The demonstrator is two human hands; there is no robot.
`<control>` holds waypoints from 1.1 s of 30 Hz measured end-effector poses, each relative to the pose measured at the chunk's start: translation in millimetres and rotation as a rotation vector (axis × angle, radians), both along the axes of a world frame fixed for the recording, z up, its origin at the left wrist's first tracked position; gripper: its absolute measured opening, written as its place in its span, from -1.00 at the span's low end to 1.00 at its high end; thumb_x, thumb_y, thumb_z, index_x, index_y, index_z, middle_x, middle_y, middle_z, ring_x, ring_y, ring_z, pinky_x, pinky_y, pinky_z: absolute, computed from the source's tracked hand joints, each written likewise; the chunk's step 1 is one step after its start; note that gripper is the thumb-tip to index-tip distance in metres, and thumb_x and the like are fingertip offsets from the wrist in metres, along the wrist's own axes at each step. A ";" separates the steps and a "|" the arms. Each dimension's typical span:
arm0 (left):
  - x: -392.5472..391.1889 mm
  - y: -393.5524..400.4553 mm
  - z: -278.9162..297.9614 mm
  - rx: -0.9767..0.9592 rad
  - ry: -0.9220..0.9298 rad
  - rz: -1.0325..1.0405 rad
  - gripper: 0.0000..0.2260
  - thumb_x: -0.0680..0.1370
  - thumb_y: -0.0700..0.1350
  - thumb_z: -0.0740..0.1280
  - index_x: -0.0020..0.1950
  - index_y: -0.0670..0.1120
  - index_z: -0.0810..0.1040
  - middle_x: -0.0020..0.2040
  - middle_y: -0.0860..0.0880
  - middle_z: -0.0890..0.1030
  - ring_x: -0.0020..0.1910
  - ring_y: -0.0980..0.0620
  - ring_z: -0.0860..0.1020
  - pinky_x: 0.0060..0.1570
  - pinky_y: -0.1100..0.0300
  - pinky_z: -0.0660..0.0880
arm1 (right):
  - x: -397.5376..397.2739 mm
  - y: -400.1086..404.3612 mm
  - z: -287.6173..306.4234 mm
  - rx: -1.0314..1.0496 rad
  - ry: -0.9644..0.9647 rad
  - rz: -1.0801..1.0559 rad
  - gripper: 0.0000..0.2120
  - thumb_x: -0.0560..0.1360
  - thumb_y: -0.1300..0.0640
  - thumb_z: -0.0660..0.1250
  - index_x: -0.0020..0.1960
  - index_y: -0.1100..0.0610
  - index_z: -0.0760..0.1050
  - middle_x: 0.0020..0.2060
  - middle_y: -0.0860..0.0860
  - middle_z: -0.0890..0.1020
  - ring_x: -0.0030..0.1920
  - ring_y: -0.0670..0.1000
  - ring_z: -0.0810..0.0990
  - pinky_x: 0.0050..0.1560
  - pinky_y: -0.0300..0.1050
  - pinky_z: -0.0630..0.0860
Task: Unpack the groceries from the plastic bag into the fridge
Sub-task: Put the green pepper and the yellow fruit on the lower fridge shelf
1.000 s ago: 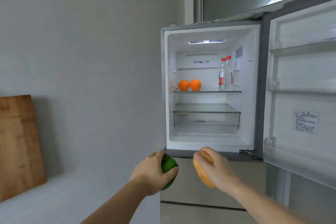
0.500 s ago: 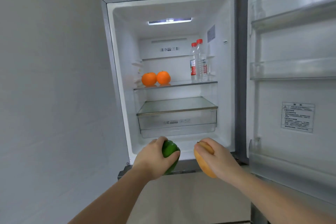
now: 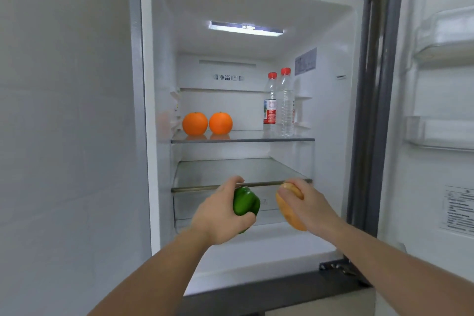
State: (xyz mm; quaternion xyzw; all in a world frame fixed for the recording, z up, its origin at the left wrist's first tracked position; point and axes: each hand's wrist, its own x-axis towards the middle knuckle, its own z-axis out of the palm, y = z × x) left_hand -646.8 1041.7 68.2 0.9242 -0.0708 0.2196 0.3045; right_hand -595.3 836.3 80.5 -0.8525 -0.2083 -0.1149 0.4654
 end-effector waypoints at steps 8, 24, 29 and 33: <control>48.5 37.7 26.6 0.081 -0.067 0.019 -0.34 0.36 0.11 0.37 0.38 0.17 0.14 0.23 0.13 0.41 0.01 0.01 0.52 0.01 0.04 0.53 | 56.9 40.0 24.9 -0.059 0.001 -0.027 -0.79 0.53 0.07 0.26 0.14 -0.03 0.32 -0.16 -0.04 0.50 -0.24 -0.09 0.49 -0.32 -0.19 0.43; 191.9 -4.4 23.3 0.195 -0.157 0.086 -0.62 0.51 0.16 0.31 0.24 0.09 0.29 0.25 0.09 0.38 0.15 0.00 0.42 0.00 0.11 0.45 | 184.3 29.3 14.2 -0.209 -0.123 -0.241 -0.49 0.36 -0.20 0.37 0.20 -0.09 0.25 0.10 -0.06 0.37 -0.01 0.01 0.52 0.00 0.04 0.56; 222.5 -10.8 20.9 0.221 -0.136 0.094 -0.66 0.54 0.19 0.26 0.19 0.02 0.39 0.17 0.07 0.38 0.15 0.03 0.41 0.12 0.10 0.46 | 211.6 29.0 8.1 -0.226 -0.116 -0.226 -0.55 0.45 -0.19 0.35 0.18 -0.01 0.25 0.09 0.01 0.45 -0.06 0.01 0.51 -0.11 -0.10 0.47; 236.1 -16.2 24.9 0.309 -0.099 0.081 -0.56 0.46 0.14 0.26 0.28 0.00 0.33 0.22 0.02 0.33 0.22 0.00 0.31 0.19 0.05 0.41 | 225.6 29.4 9.8 -0.426 -0.135 -0.163 -0.50 0.46 -0.18 0.28 0.30 -0.03 0.24 0.19 0.00 0.39 0.12 0.03 0.44 0.09 -0.03 0.48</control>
